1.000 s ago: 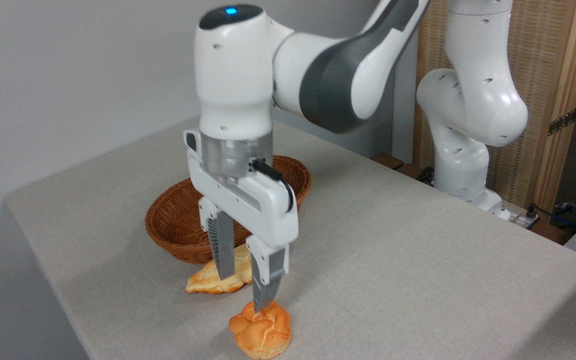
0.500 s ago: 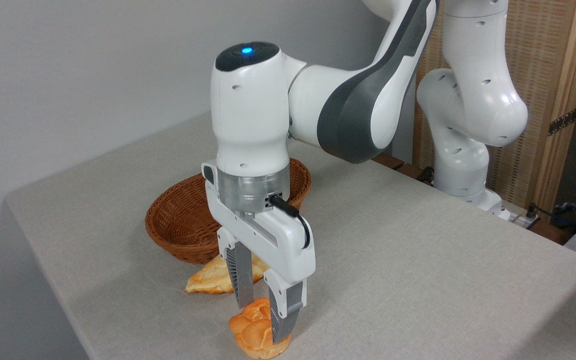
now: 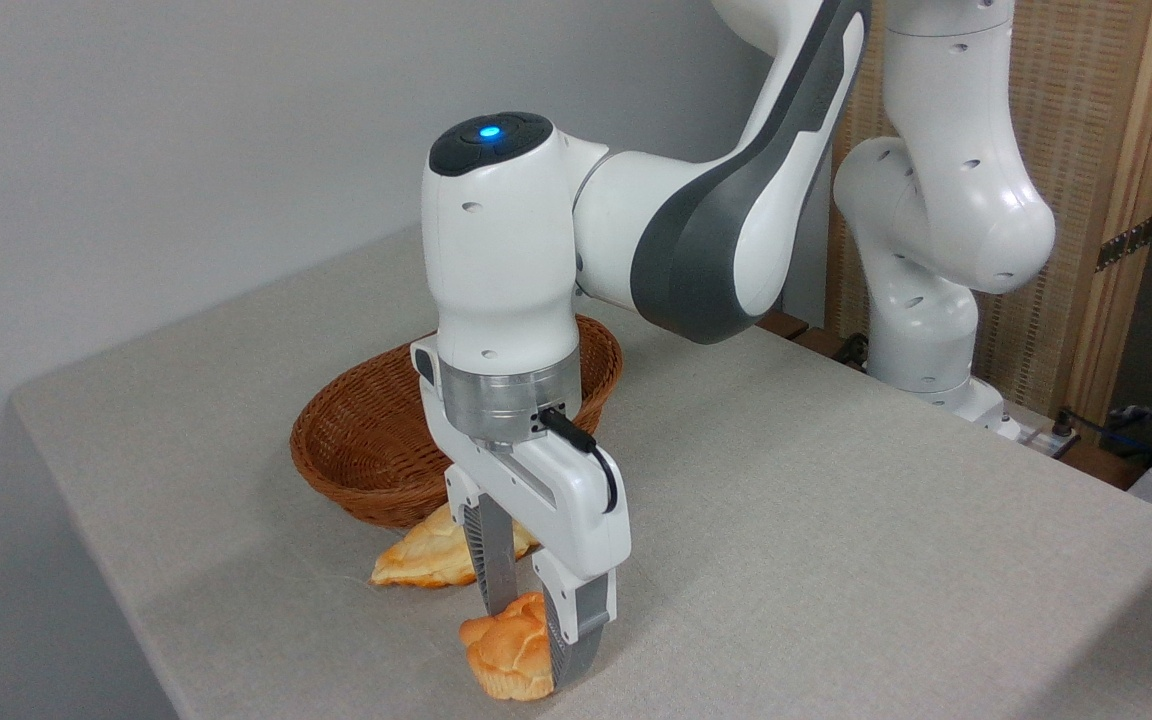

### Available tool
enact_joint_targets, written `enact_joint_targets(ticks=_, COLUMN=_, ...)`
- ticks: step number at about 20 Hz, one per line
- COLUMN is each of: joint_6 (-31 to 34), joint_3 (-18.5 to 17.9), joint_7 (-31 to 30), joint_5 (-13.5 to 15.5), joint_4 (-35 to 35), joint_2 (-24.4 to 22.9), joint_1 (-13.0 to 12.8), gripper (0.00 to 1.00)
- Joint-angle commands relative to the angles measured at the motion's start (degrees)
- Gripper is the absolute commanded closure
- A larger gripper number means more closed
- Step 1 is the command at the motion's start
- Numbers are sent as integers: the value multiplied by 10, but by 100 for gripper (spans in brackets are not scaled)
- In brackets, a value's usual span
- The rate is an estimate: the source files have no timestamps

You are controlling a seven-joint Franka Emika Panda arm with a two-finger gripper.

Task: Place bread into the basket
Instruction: 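Lift the held roll and carry it over the wicker basket, then open the gripper to drop the roll into the basket, raise gripper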

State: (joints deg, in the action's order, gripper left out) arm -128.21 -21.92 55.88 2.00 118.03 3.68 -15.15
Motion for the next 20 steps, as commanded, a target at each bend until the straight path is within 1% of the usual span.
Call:
enact_joint_targets(ticks=1, joint_6=-14, joint_3=0, joint_7=7, joint_5=-5, joint_4=12, joint_2=-4, joint_1=-3, gripper=62)
enact_joint_targets(ticks=5, joint_6=-13, joint_3=0, joint_7=7, joint_5=-2, joint_4=12, joint_2=-5, joint_1=-3, gripper=68)
enact_joint_targets(ticks=12, joint_6=-12, joint_3=-1, joint_7=5, joint_5=0, joint_4=9, joint_2=-10, joint_1=-3, gripper=68)
enact_joint_targets(ticks=14, joint_6=-8, joint_3=-1, joint_7=5, joint_5=2, joint_4=6, joint_2=-26, joint_1=-3, gripper=67)
enact_joint_targets(ticks=17, joint_6=1, joint_3=-1, joint_7=2, joint_5=23, joint_4=5, joint_2=-53, joint_1=-3, gripper=68)
enact_joint_targets(ticks=20, joint_6=25, joint_3=0, joint_7=-3, joint_5=29, joint_4=-4, joint_2=-72, joint_1=-6, gripper=68)
